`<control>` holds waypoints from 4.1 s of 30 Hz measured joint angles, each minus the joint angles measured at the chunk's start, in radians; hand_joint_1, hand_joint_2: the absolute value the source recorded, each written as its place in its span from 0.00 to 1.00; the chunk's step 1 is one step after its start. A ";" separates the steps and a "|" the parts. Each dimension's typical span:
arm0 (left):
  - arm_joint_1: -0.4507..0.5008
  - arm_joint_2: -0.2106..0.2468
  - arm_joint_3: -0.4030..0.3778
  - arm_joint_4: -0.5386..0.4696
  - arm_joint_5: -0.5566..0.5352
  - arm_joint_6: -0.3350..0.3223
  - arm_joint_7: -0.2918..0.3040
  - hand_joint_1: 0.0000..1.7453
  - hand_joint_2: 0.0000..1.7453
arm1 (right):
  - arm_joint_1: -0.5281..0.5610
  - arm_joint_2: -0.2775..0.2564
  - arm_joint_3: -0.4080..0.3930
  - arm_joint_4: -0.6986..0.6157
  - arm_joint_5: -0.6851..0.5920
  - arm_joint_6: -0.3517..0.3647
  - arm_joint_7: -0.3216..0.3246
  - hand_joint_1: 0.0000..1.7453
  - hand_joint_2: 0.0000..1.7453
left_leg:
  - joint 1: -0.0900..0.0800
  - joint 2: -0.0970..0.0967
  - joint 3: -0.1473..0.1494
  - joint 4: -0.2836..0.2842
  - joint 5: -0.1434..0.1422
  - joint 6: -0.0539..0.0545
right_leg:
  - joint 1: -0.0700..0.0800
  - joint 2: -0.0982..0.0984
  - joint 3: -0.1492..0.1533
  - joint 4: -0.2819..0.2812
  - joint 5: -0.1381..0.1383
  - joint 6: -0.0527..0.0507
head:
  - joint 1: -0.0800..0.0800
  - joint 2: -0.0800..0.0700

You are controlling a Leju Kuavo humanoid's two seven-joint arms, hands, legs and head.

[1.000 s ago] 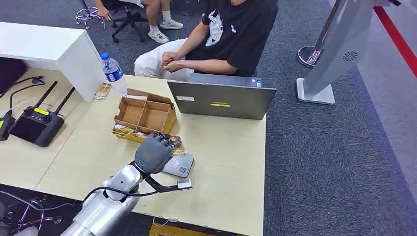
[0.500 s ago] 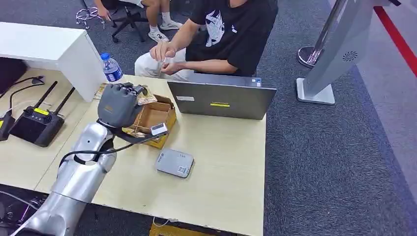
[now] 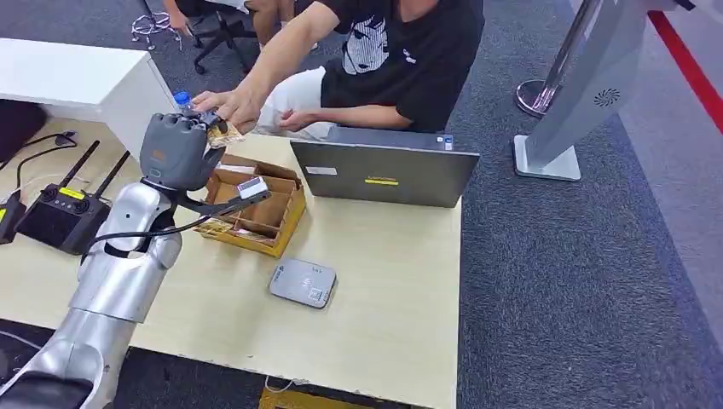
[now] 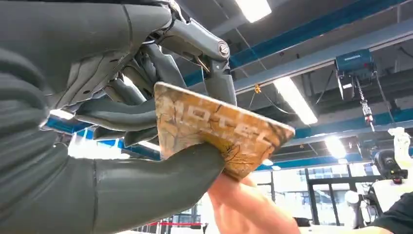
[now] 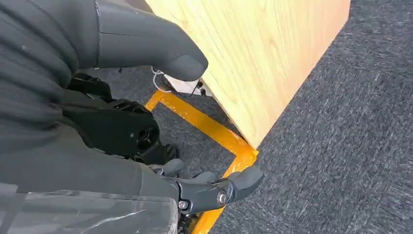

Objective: Pass the card to the sensor for recognition and then transmit it.

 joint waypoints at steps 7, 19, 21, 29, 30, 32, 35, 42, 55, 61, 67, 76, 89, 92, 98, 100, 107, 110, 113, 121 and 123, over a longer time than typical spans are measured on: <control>0.014 -0.002 0.000 0.005 0.011 0.021 -0.015 0.00 1.00 | 0.000 0.002 0.000 0.000 -0.001 0.000 -0.002 0.00 1.00 | 0.000 0.000 0.000 0.000 0.000 0.000 | 0.000 0.000 0.000 0.000 0.000 0.000 | 0.000 0.000; 0.275 -0.024 -0.020 -0.104 0.019 0.004 -0.100 0.00 1.00 | 0.018 0.003 -0.009 0.000 -0.026 0.018 -0.023 0.00 1.00 | 0.000 0.000 0.000 0.000 -0.001 0.001 | 0.000 0.000 0.000 0.000 -0.001 0.001 | 0.000 0.000; 0.306 -0.023 -0.041 -0.104 0.005 -0.008 -0.100 0.00 1.00 | 0.018 0.003 -0.017 0.000 -0.034 0.019 -0.024 0.00 1.00 | 0.000 0.000 0.000 0.000 -0.001 0.001 | 0.000 0.000 0.000 -0.001 -0.001 0.001 | 0.000 0.000; 0.346 -0.002 -0.104 -0.038 -0.013 -0.122 -0.034 0.00 1.00 | 0.020 0.003 -0.027 0.000 -0.031 0.029 -0.022 0.00 1.00 | 0.000 0.000 0.000 0.000 -0.001 0.001 | 0.000 0.000 -0.001 0.000 -0.001 0.001 | 0.000 0.000; 0.344 0.003 -0.106 -0.024 -0.013 -0.124 -0.025 0.00 1.00 | 0.020 0.003 -0.027 0.000 -0.030 0.029 -0.021 0.00 1.00 | 0.000 0.000 0.000 0.000 -0.001 0.001 | 0.000 0.000 -0.001 0.000 -0.001 0.001 | 0.000 0.000; 0.340 0.007 -0.106 0.000 -0.008 -0.119 -0.016 0.00 1.00 | 0.021 0.003 -0.027 0.000 -0.029 0.029 -0.021 0.00 1.00 | 0.000 0.000 0.000 0.000 -0.001 0.001 | 0.000 0.000 -0.001 0.000 -0.001 0.001 | 0.000 0.000; 0.337 0.010 -0.106 0.022 0.003 -0.113 -0.006 0.00 1.00 | 0.021 0.003 -0.027 -0.001 -0.024 0.029 -0.019 0.00 1.00 | 0.000 0.000 0.000 0.000 -0.001 0.001 | 0.000 0.000 -0.001 0.000 -0.001 0.001 | 0.000 0.000; 0.325 0.009 -0.106 0.047 0.006 -0.082 0.009 0.00 1.00 | 0.021 0.003 -0.027 -0.001 -0.014 0.028 -0.018 0.00 1.00 | 0.000 0.000 0.000 0.000 -0.001 0.001 | 0.000 0.000 -0.001 -0.001 -0.001 0.001 | 0.000 0.000; 0.287 -0.003 -0.088 0.105 -0.025 -0.029 0.044 0.00 1.00 | 0.021 0.003 -0.027 -0.001 0.003 0.026 -0.016 0.00 1.00 | 0.000 0.000 0.000 0.000 -0.001 0.001 | 0.000 0.000 0.000 0.000 -0.001 0.001 | 0.000 0.000; 0.253 -0.006 -0.049 0.184 -0.035 -0.007 0.051 0.00 1.00 | 0.021 0.003 -0.027 -0.001 0.006 0.024 -0.014 0.00 1.00 | 0.000 0.000 0.000 0.000 -0.001 0.001 | 0.000 0.000 0.000 0.000 -0.001 0.001 | 0.000 0.000; 0.243 -0.008 -0.027 0.233 -0.035 -0.004 0.055 0.00 1.00 | 0.021 0.003 -0.027 -0.001 0.010 0.024 -0.014 0.00 1.00 | 0.000 0.000 0.000 0.000 -0.001 0.001 | 0.000 0.000 0.000 0.000 -0.001 0.001 | 0.000 0.000; 0.236 -0.013 -0.004 0.274 -0.024 0.024 0.023 0.00 1.00 | 0.021 0.003 -0.027 -0.001 0.021 0.018 -0.012 0.00 1.00 | 0.000 0.000 0.000 0.000 -0.001 0.001 | 0.000 0.000 0.000 0.000 -0.001 0.001 | 0.000 0.000; 0.236 -0.033 0.000 0.286 -0.018 0.040 -0.018 0.00 1.00 | 0.018 0.003 -0.027 -0.001 0.024 0.018 -0.011 0.00 1.00 | 0.000 0.000 0.000 0.000 -0.001 0.001 | 0.000 0.000 0.000 0.000 -0.001 0.001 | 0.000 0.000; 0.236 -0.036 0.000 0.288 -0.015 0.037 -0.021 1.00 1.00 | 0.018 0.003 -0.027 0.000 0.024 0.018 -0.011 0.00 1.00 | 0.000 0.000 0.000 0.000 -0.001 0.001 | 0.000 0.000 0.000 0.000 -0.001 0.001 | 0.000 0.000; 0.234 -0.040 0.000 0.289 -0.003 0.034 -0.031 1.00 1.00 | 0.017 0.003 -0.027 0.000 0.027 0.018 -0.008 0.00 1.00 | 0.000 0.000 0.000 0.000 -0.001 0.001 | 0.000 0.000 0.000 0.000 -0.001 0.001 | 0.000 0.000; 0.232 -0.041 0.000 0.293 -0.001 0.035 -0.035 1.00 1.00 | 0.017 0.003 -0.027 0.000 0.030 0.018 -0.007 0.00 1.00 | 0.000 0.000 0.000 0.000 -0.001 0.001 | 0.000 0.000 0.000 0.000 -0.001 0.001 | 0.000 0.000; 0.211 -0.042 0.000 0.306 -0.017 0.045 -0.031 1.00 1.00 | 0.016 0.003 -0.027 -0.001 0.038 0.013 -0.005 0.00 1.00 | 0.000 0.000 0.000 0.000 -0.001 0.001 | 0.000 0.000 0.000 0.000 -0.001 0.001 | 0.000 0.000; 0.198 -0.042 0.000 0.305 -0.030 0.102 -0.018 1.00 1.00 | 0.015 0.003 -0.027 0.000 0.040 0.009 -0.005 0.00 1.00 | 0.000 0.000 0.000 0.000 -0.001 0.001 | 0.000 0.000 0.000 0.000 -0.001 0.001 | 0.000 0.000; 0.179 -0.043 0.001 0.277 -0.030 0.145 -0.017 1.00 1.00 | 0.011 0.003 -0.027 0.000 0.041 0.001 -0.001 0.00 1.00 | 0.000 0.000 0.000 0.000 0.000 0.001 | 0.000 -0.001 0.000 0.000 -0.001 0.001 | 0.000 0.000; 0.059 -0.043 0.001 0.076 -0.042 -0.018 0.024 0.99 1.00 | 0.002 0.003 -0.027 0.000 0.059 -0.003 0.005 0.00 1.00 | 0.000 -0.001 -0.001 0.001 0.000 0.001 | 0.000 -0.001 0.000 0.000 0.000 0.000 | 0.000 0.000; 0.003 -0.043 0.001 0.048 -0.041 -0.065 0.033 0.99 1.00 | 0.000 0.003 -0.027 0.000 0.059 -0.003 0.008 0.00 1.00 | 0.000 -0.001 -0.001 0.001 0.000 0.001 | 0.000 -0.001 0.000 0.000 0.000 0.000 | 0.000 0.000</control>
